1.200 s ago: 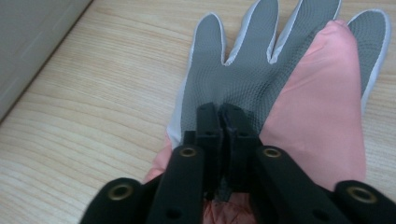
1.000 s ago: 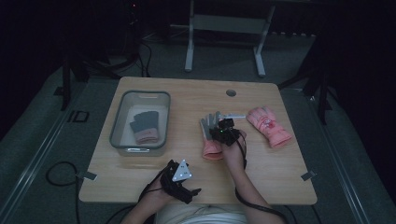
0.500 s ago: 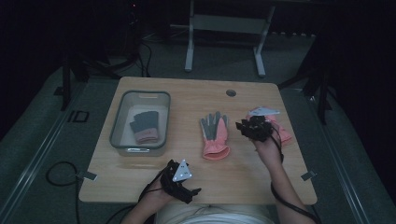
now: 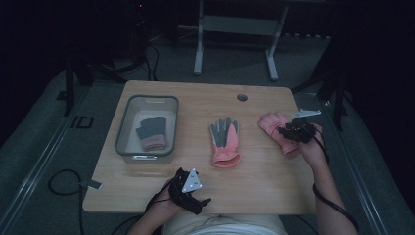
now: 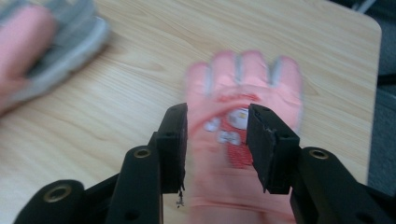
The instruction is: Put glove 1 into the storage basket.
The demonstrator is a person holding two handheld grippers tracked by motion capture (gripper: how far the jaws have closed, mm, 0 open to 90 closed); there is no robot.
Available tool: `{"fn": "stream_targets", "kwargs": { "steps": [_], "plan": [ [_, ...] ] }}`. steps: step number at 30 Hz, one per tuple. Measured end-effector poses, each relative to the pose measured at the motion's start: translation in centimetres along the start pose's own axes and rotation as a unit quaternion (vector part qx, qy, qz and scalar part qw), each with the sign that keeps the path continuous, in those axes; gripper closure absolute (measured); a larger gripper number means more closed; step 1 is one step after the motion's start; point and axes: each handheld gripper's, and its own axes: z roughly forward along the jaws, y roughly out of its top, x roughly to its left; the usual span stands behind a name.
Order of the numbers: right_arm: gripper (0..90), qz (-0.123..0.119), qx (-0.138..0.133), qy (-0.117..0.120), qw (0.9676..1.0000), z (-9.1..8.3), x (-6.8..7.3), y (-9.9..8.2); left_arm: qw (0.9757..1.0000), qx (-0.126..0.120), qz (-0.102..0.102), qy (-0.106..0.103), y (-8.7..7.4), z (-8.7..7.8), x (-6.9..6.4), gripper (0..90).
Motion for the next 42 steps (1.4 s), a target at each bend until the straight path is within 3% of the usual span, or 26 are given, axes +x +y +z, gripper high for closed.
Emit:
{"fn": "stream_targets", "kwargs": {
  "steps": [5, 13, 16, 18, 19, 22, 27, 28, 32, 35, 38, 39, 42],
  "plan": [
    [51.1, 0.000, 0.025, 0.003, 0.9997, 2.0, -1.5, -0.3, 1.0000, 0.000, -0.002, 0.002, 0.0, 0.0, 0.0, 1.8],
    [48.7, -0.007, 0.053, -0.001, 0.9986, 4.1, -2.1, -1.2, 1.0000, 0.001, 0.000, 0.000, -0.1, -0.1, 0.0, 1.8],
    [55.0, 0.000, 0.055, 0.005, 0.9985, 4.7, -2.2, -1.7, 1.0000, 0.000, -0.002, -0.002, -0.1, -0.1, 0.1, 1.8],
    [63.9, 0.018, 0.052, 0.009, 0.9985, 4.8, -2.3, -1.8, 1.0000, -0.002, -0.003, -0.002, -0.1, -0.1, 0.1, 1.8],
    [73.4, 0.024, 0.050, 0.007, 0.9984, 4.8, -2.3, -1.7, 1.0000, -0.002, -0.003, -0.002, -0.1, -0.1, 0.2, 1.8],
    [79.3, 0.033, 0.052, 0.003, 0.9981, 4.7, -2.2, -1.5, 1.0000, -0.002, -0.005, -0.002, -0.1, -0.1, 0.2, 1.8],
    [85.1, 0.062, 0.060, -0.009, 0.9962, 3.9, -1.9, -0.8, 1.0000, -0.005, -0.006, -0.001, -0.1, -0.2, 0.2, 1.8],
    [86.1, 0.078, 0.052, -0.006, 0.9956, 3.2, -1.6, -0.4, 1.0000, -0.004, -0.005, -0.002, -0.1, -0.2, 0.2, 1.8],
    [86.3, 0.094, 0.035, -0.008, 0.9950, 1.9, -0.8, 0.2, 1.0000, -0.004, -0.005, -0.002, 0.0, -0.2, 0.2, 1.8],
    [86.3, 0.116, 0.016, -0.021, 0.9929, 0.1, 1.1, 0.9, 1.0000, -0.004, -0.004, -0.003, 0.0, -0.1, 0.2, 1.8],
    [86.4, 0.123, 0.008, -0.029, 0.9920, -0.6, 2.0, 1.2, 1.0000, -0.004, -0.003, -0.003, 0.0, -0.1, 0.2, 1.8],
    [86.5, 0.128, 0.001, -0.041, 0.9909, -1.5, 3.0, 1.5, 1.0000, -0.004, -0.003, -0.003, 0.0, -0.1, 0.2, 1.8],
    [86.6, 0.139, -0.004, -0.046, 0.9892, -2.2, 3.7, 1.5, 1.0000, -0.003, -0.002, -0.003, 0.0, -0.1, 0.2, 1.8]
  ]
}}
